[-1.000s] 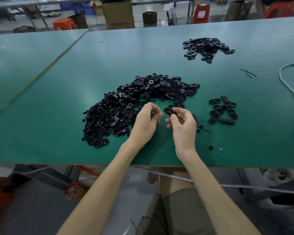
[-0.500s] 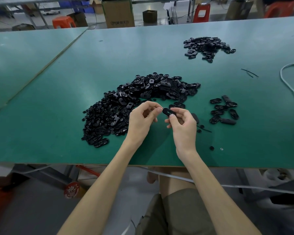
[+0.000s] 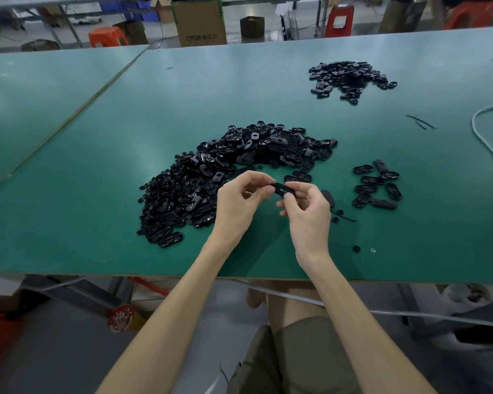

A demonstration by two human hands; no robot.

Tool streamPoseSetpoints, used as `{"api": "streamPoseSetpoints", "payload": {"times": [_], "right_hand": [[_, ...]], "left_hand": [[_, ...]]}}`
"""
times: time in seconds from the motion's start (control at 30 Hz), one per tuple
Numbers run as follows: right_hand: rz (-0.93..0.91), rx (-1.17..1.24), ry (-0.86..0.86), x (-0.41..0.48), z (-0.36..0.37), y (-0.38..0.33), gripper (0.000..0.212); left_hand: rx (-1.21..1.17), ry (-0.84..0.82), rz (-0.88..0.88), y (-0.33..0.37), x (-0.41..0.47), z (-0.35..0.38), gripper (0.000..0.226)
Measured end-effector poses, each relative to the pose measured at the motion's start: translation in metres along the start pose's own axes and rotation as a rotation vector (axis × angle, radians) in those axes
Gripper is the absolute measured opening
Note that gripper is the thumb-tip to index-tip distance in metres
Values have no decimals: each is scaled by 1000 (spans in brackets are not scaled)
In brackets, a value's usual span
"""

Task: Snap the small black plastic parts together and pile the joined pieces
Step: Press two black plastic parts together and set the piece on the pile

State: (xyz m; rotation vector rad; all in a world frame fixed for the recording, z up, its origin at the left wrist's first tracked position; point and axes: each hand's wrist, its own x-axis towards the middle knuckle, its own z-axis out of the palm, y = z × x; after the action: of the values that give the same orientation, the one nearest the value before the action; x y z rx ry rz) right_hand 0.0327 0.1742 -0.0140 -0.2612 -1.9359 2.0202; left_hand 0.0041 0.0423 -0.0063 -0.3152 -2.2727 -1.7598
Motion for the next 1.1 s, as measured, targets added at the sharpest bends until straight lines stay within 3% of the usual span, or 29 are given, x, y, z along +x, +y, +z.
{"api": "streamPoseSetpoints", "payload": {"times": [0.4,1.1], "right_hand": [[-5,53,-62,0,-1,1,24],[-15,28,-61,1,-1,4,27]], "left_hand": [[124,36,51,-1,0,1,9],[82,23,-27,3,-2,3,18]]}}
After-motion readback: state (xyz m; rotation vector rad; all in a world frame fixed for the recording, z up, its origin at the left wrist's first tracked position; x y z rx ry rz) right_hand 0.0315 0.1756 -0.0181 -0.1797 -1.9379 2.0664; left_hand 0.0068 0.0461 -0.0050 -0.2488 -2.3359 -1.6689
